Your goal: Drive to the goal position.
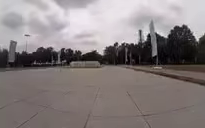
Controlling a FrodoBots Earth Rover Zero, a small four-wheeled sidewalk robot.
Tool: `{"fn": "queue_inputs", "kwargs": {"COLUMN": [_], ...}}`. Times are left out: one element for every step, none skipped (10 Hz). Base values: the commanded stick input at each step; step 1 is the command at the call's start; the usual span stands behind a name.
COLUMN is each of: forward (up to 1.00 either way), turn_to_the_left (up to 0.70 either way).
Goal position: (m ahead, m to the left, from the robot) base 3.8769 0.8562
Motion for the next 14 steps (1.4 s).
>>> {"fn": "queue_inputs", "kwargs": {"forward": [0.6,0.6,0.6,0.6,0.6,0.6,0.6,0.6,0.6,0.6,0.6,0.6,0.6,0.6], "turn_to_the_left": [0.0,0.0,0.0,0.0,0.0,0.0,0.0,0.0,0.0,0.0,0.0,0.0,0.0,0.0]}}
